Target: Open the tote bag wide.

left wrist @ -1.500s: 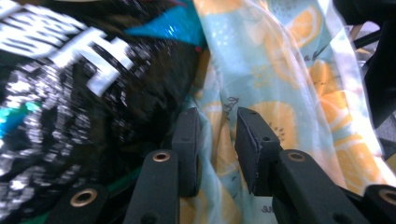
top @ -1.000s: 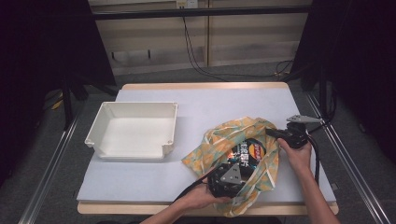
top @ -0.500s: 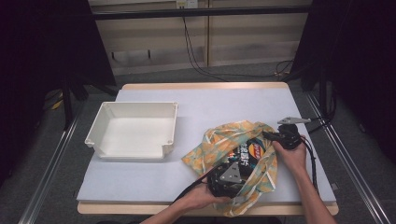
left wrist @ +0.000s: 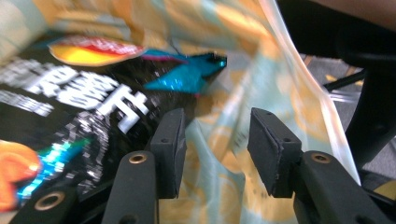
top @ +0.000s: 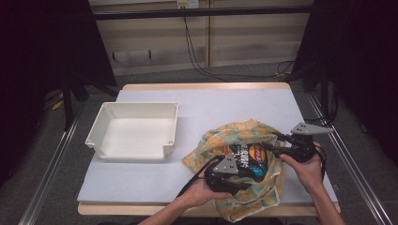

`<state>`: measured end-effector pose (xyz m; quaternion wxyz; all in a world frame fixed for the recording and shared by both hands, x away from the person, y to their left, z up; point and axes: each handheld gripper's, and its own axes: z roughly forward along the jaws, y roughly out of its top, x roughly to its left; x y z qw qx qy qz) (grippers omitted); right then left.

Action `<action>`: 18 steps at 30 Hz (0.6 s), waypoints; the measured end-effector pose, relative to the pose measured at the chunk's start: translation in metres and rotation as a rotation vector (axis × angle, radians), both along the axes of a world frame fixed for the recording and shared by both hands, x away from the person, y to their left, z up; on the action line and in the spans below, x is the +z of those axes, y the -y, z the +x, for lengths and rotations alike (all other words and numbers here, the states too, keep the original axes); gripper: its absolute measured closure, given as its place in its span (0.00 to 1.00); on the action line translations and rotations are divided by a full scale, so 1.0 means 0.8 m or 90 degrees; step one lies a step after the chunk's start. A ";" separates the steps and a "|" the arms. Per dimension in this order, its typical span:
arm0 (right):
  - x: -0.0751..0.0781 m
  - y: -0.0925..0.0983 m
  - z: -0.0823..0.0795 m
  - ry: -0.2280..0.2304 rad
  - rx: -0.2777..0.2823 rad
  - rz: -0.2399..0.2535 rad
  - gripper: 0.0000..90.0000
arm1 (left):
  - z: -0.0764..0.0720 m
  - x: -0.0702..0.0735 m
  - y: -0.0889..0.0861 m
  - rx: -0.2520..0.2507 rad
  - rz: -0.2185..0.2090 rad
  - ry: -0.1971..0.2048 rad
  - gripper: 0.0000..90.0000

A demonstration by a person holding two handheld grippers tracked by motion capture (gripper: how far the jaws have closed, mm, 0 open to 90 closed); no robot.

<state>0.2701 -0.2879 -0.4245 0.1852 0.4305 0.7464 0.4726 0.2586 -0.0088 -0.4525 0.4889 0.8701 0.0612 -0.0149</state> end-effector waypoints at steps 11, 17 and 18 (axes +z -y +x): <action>0.014 -0.003 -0.079 0.015 -0.008 -0.002 0.37 | 0.006 0.043 -0.014 0.014 -0.041 0.010 0.66; -0.005 -0.015 -0.099 -0.016 0.037 -0.028 0.49 | 0.025 0.048 0.010 0.011 -0.023 0.017 0.70; -0.010 -0.016 -0.098 -0.022 0.033 -0.032 0.48 | 0.027 0.048 0.015 0.009 -0.016 0.026 0.70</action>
